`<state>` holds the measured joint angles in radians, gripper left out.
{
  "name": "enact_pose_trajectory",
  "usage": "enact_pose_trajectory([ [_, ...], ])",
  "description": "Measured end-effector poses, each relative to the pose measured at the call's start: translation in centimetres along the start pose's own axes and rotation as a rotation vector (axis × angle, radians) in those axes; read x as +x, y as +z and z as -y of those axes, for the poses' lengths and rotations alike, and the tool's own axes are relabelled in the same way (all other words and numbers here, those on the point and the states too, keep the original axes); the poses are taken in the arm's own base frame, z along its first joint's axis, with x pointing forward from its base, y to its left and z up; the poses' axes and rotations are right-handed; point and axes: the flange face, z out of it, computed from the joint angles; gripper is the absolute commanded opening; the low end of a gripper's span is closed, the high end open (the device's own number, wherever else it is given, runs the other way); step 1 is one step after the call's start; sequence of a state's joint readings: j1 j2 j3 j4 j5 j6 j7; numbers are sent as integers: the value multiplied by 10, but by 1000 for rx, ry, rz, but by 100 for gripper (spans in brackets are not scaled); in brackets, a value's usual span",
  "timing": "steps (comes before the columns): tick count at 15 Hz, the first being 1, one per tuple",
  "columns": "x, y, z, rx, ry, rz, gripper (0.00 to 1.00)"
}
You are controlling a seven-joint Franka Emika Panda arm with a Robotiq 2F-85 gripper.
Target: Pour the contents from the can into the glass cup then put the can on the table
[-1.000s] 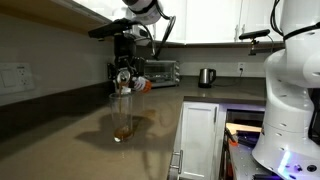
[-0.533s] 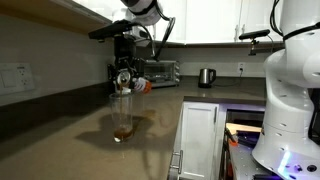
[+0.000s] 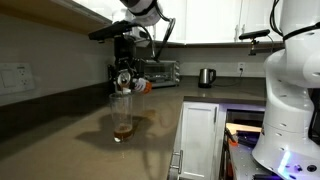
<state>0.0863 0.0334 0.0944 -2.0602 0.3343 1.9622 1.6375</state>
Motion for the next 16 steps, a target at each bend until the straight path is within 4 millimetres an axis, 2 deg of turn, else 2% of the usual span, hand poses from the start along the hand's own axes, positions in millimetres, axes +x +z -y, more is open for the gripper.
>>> enact_pose_trajectory([
  [3, -6, 3, -2, -1, 12, -40, 25],
  [9, -33, 9, -11, 7, 31, -123, 25],
  [13, -35, 7, -13, 25, 60, -180, 25],
  [14, -33, 6, -13, 30, 71, -195, 50],
  [16, -31, 6, -12, 36, 86, -217, 50],
])
